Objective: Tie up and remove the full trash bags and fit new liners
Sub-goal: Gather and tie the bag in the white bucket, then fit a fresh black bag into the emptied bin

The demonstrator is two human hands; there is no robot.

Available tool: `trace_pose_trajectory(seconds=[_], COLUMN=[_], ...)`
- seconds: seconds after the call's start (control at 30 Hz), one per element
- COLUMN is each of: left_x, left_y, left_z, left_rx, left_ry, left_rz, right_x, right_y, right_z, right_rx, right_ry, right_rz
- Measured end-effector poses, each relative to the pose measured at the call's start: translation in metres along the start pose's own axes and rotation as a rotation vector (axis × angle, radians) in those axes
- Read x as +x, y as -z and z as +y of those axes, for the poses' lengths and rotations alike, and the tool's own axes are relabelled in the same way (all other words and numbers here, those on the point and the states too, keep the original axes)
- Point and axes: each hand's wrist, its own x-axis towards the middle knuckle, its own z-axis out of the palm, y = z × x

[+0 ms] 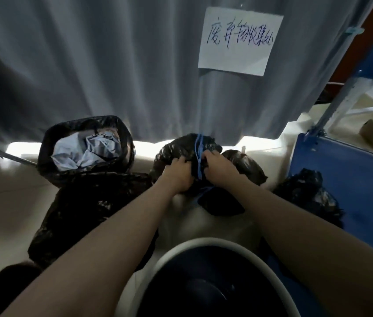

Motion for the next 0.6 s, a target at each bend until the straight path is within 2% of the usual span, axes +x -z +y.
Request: trace_pose_trajectory(seconds=[0.07,0.1,0.37,0.6], left_x=[-0.002,-0.004,-0.023,-0.073], left_y=[-0.016,-0.019,0.01,0.044], left_z=[0.002,0.003,0.0,0.024], left_rx=[0.017,0.015,0.006,-0.003], left_ry=[-0.011,-0.007,0.004,-0.02], left_rz=[-0.138,-0.158,-0.044,0.06], right_x=[-0.006,-0.009,-0.034,-0.1], right_y=[-0.011,-0.012,0.013,0.05], right_z=[0.002,0.001,-0.008,-0.027], right_rx=[-0.116,-0.143,-0.093,0.017], right_ry=[-0.013,-0.018,-0.007,-0.04], right_rz=[-0.067,-0.066,0.055,0.111])
